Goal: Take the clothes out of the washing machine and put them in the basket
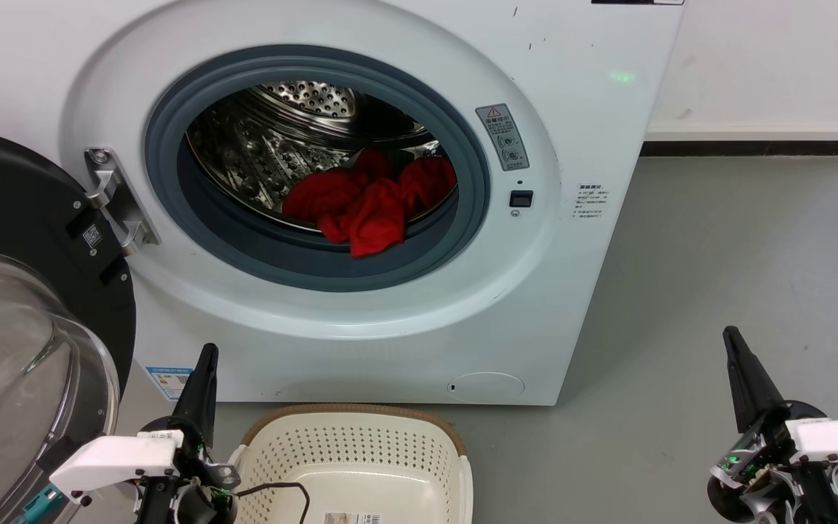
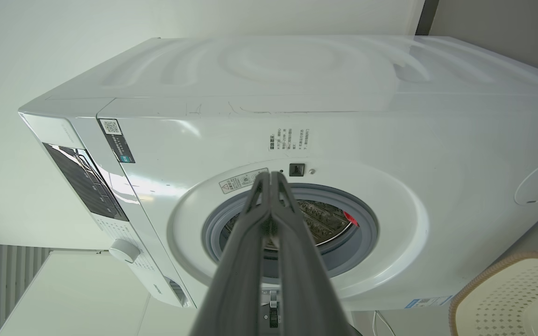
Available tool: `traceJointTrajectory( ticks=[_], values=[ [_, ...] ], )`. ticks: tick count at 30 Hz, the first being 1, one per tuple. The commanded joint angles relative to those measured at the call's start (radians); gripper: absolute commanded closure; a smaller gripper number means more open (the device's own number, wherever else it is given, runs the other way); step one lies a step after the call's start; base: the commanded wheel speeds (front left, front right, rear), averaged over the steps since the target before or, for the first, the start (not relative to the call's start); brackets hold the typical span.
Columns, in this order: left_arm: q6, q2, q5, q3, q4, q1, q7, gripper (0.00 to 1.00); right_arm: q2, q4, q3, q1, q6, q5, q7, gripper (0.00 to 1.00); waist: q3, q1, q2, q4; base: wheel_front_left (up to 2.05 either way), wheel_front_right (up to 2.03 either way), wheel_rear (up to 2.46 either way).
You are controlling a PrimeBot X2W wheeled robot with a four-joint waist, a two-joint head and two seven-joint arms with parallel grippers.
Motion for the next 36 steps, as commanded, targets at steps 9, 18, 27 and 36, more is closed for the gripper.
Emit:
traceJointTrajectory(
  ticks=[9, 18, 27, 36],
  values=[
    [-0.003, -0.001, -0.002, 0.003, -0.001, -0.006, 0.002, 1.00, 0.003, 0.001, 0.001, -0.012, 0.000, -0.004, 0.000, 1.00, 0.000, 0.0000, 0.0000, 0.000, 0.00, 0.00, 0.00],
    [0.000, 0.000, 0.000, -0.001, 0.005, 0.002, -0.001, 0.00, 0.000, 0.004, 0.001, 0.002, 0.000, 0.000, -0.001, 0.00, 0.000, 0.0000, 0.0000, 0.000, 0.00, 0.00, 0.00],
    [0.000, -0.002, 0.036, -0.005, 0.005, 0.030, -0.029, 0.00, 0.001, 0.020, 0.003, 0.032, 0.000, -0.024, -0.029, 0.00, 0.001, 0.0000, 0.0000, 0.000, 0.00, 0.00, 0.00],
    [0.027, -0.002, 0.207, -0.012, -0.049, 0.038, -0.073, 0.00, 0.001, -0.021, -0.011, 0.045, 0.000, -0.216, -0.073, 0.00, 0.004, 0.0000, 0.0000, -0.001, 0.00, 0.00, 0.00]
  ],
)
